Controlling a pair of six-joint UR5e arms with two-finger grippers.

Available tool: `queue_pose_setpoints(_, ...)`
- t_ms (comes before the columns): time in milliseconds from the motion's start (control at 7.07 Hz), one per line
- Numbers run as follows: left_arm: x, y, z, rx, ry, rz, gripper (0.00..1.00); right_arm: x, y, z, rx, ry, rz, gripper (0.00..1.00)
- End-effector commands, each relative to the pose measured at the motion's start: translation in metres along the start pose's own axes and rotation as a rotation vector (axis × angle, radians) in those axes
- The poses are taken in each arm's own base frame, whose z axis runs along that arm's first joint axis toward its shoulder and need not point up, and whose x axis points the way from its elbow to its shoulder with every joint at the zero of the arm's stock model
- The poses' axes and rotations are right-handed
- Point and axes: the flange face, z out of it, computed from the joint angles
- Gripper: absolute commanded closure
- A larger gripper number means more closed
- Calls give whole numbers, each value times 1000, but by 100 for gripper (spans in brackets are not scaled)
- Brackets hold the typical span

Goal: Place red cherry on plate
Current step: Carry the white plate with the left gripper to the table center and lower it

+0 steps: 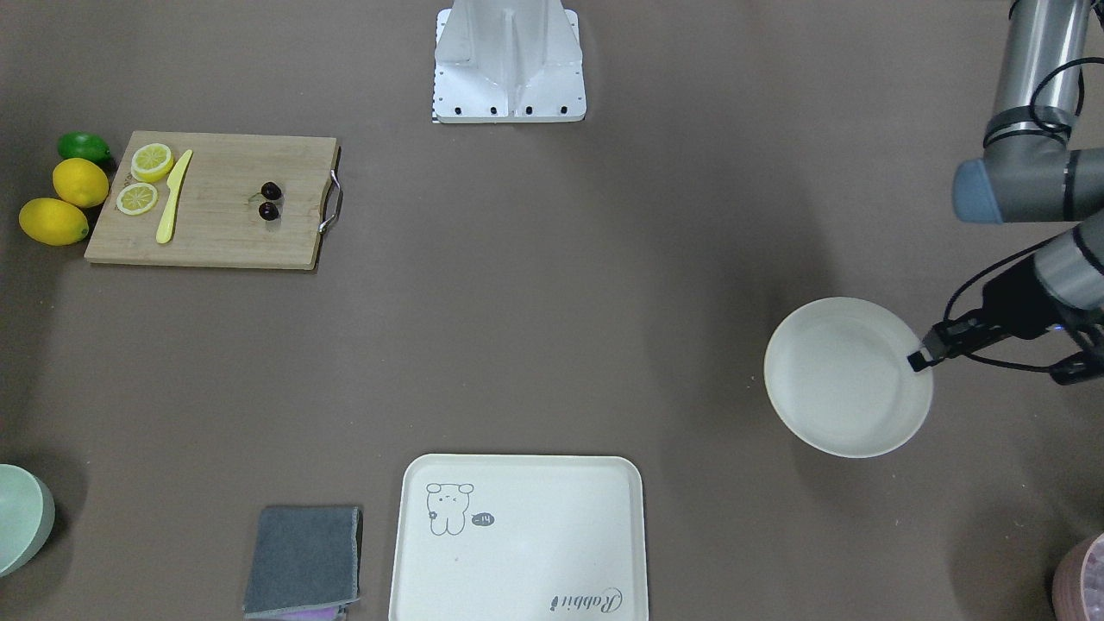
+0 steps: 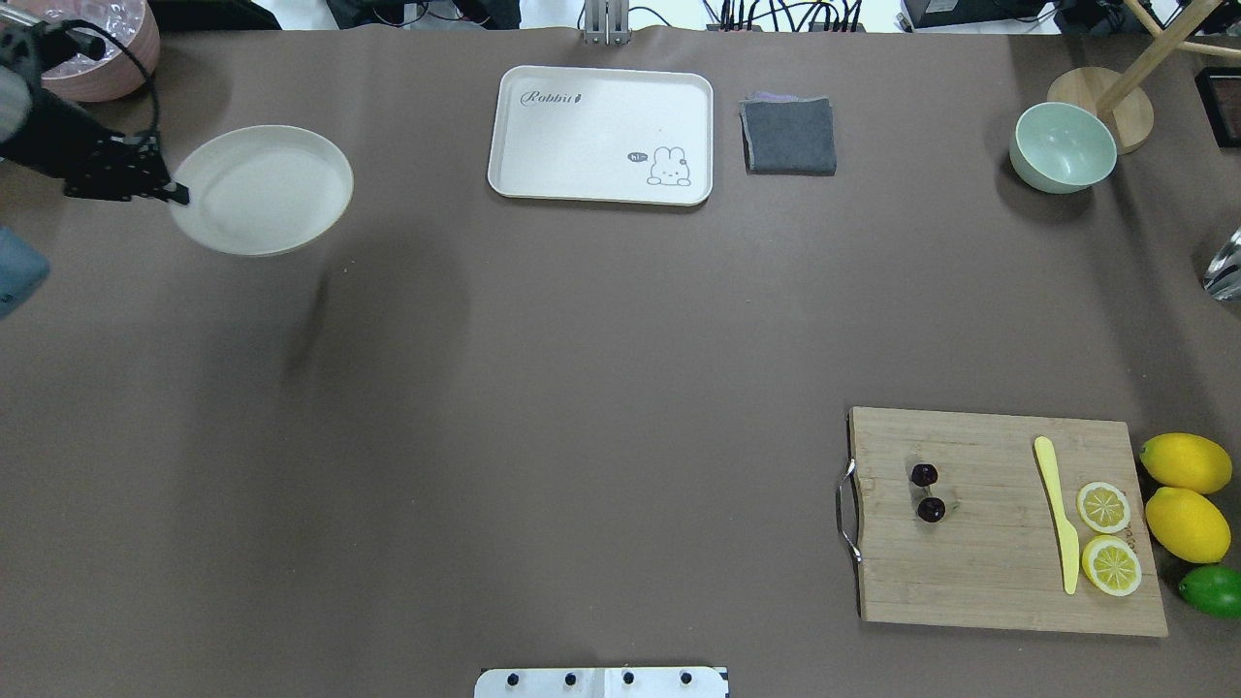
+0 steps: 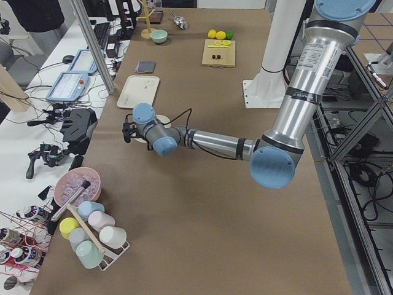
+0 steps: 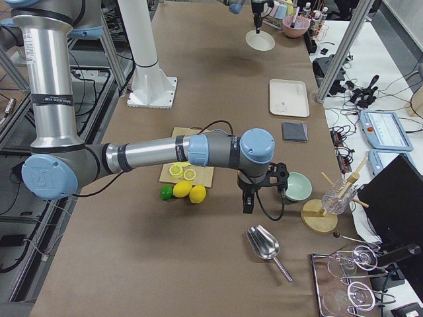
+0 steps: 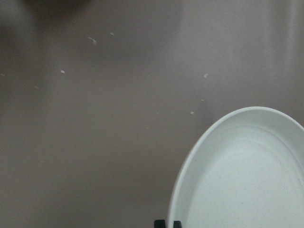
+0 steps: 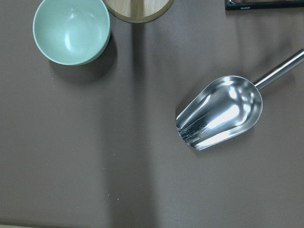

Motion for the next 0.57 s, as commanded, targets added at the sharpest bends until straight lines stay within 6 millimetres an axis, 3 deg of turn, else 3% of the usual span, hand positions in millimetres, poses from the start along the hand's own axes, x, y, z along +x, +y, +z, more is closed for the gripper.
queue_pose_setpoints(0,125,89,61,22,108,-111,100,1,1,1,1,-3,1,0)
queue_pose_setpoints(142,173,141,86,40,148,-147,100,1,1,1,0,-1,4,0)
queue_pose_setpoints(283,193,190,119,62,153,-156,100,0,0,0,2,-3,1,0)
queue_pose_setpoints(425,210,227,141,79,162,-146,100,0,1,0,2,-3,1,0)
